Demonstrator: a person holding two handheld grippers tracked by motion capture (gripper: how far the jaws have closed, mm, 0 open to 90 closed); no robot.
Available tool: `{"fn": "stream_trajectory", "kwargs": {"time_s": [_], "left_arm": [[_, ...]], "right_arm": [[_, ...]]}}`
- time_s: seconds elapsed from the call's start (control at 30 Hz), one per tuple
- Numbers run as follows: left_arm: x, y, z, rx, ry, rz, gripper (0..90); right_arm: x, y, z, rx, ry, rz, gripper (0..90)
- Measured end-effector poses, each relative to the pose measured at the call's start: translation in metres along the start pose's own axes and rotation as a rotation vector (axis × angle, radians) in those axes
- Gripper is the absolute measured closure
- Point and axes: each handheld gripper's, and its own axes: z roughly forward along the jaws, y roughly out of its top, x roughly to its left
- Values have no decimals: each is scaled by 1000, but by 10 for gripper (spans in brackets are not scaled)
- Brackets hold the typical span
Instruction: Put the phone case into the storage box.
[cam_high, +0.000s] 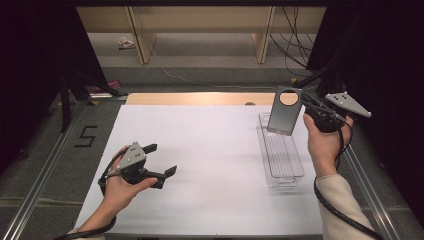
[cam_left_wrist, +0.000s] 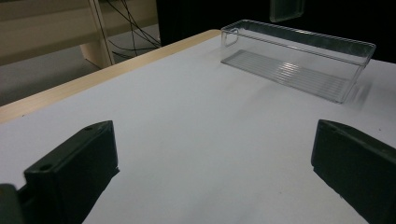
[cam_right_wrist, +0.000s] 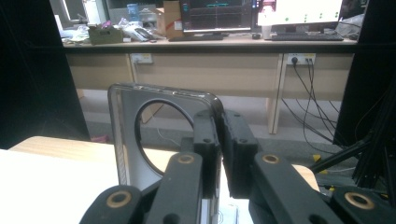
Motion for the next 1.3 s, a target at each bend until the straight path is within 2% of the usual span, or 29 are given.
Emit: {"fn": "stream_trajectory", "kwargs": {"time_s": [1.3], "left_arm": [[1,0,0,2,2,3,0]], "right_arm": [[-3,1,11,3,-14,-20,853]]}}
